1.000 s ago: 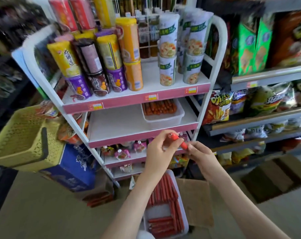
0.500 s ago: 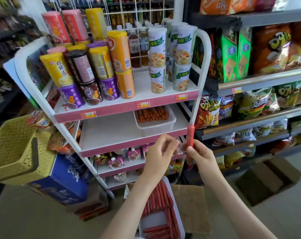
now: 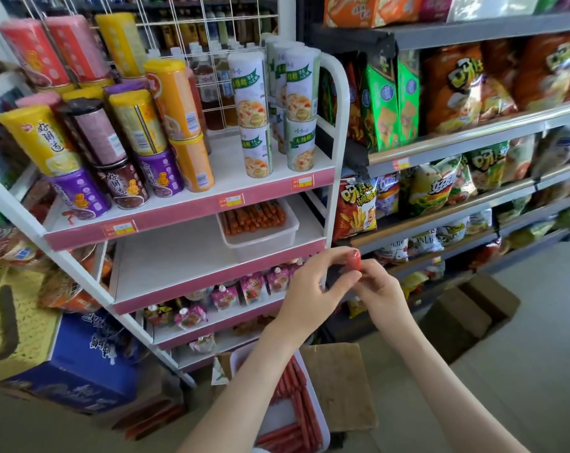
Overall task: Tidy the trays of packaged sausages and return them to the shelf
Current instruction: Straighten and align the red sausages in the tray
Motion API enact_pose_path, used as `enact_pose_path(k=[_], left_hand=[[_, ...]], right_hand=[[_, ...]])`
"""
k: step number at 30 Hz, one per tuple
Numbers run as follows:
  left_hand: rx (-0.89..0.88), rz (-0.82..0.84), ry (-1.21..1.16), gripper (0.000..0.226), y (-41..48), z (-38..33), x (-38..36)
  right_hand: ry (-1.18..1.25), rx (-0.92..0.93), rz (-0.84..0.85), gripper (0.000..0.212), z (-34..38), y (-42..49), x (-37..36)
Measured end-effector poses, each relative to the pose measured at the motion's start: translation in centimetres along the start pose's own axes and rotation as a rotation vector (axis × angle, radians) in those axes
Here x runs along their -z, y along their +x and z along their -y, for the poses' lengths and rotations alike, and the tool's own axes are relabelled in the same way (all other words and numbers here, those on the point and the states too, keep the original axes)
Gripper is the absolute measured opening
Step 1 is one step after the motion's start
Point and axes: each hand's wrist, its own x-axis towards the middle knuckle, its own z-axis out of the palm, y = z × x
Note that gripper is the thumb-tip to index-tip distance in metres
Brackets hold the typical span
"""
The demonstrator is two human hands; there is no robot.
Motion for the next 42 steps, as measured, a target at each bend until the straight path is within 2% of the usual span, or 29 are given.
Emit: enact_pose_path(k=[4,6,8,10,13,15,17,19,20,22,24,26,28,30,32,35,37,40,42], left_hand=[[-0.157,-0.087,0.028,0.032,-0.5,-0.1,-0.9],[-0.159,-0.116,-0.019,0.033,-0.8,0.1,-1.0],[-0.098,-0.162,-0.079,0.025,-1.1,0.1,-1.1],[0.078,-0.287,-0.217,0.015,-1.1,0.3,-0.9],[0.483,-0.536,-0.569,0.008,-0.8,1.8,0.2],[0.647,-0.584,-0.741,0.009,-0.9,3.5,1.2],[0.775,-0.548,-0.826,0.014,-1.5,4.9,1.8],[0.881,-0.439,-0.706,0.031,-2.2,5.7,2.1],[0.876,-0.334,-0.504,0.042,-2.7,6.0,2.3],[0.686,-0.122,-0.082,0.052,-3.4,5.9,2.6],[0.442,-0.010,0.066,0.046,-3.7,5.0,2.6],[0.310,0.002,0.146,0.041,-3.8,4.8,2.6],[0.288,-0.069,0.158,0.031,-3.8,4.9,3.0],[0.292,-0.119,0.074,0.022,-3.8,4.8,3.5],[0.332,-0.172,-0.116,0.019,-3.8,4.7,3.7],[0.505,-0.343,-0.696,0.012,-3.3,4.3,4.3],[0.584,-0.422,-0.991,0.016,-2.9,4.5,5.1],[0.657,-0.425,-1.131,0.020,-2.8,4.7,5.7],[0.683,-0.429,-1.190,0.020,-3.0,4.9,5.6]], right_hand=[[-0.113,0.101,-0.016,0.032,-0.3,-0.1,0.4],[-0.138,0.090,-0.016,0.037,-0.4,-0.2,0.3],[-0.143,0.039,0.001,0.040,-0.4,-0.3,0.3],[-0.168,-0.029,0.080,0.041,-0.4,-0.2,0.4],[-0.194,-0.067,0.177,0.041,-0.5,-0.1,0.2],[-0.060,-0.112,0.131,0.034,-0.2,-0.1,-0.2],[0.034,-0.127,0.081,0.028,0.2,0.0,-0.9],[0.064,-0.113,0.036,0.024,0.4,0.2,-1.7],[0.067,-0.104,0.021,0.023,0.5,0.5,-2.2],[0.043,-0.074,0.031,0.024,0.7,0.9,-3.0],[0.004,-0.023,0.068,0.025,0.9,1.2,-3.9],[-0.034,0.050,0.110,0.025,0.9,1.3,-4.7],[-0.080,0.132,0.140,0.027,1.0,1.5,-5.3],[-0.107,0.194,0.145,0.034,0.8,1.7,-5.8],[-0.098,0.193,0.168,0.045,0.4,1.9,-6.0],[-0.022,0.109,0.226,0.057,-0.3,1.5,-6.2],[-0.023,0.117,0.219,0.055,-0.3,1.2,-6.5],[-0.063,0.200,0.193,0.043,0.2,1.4,-6.9],[-0.094,0.237,0.176,0.044,0.3,1.5,-7.3]])
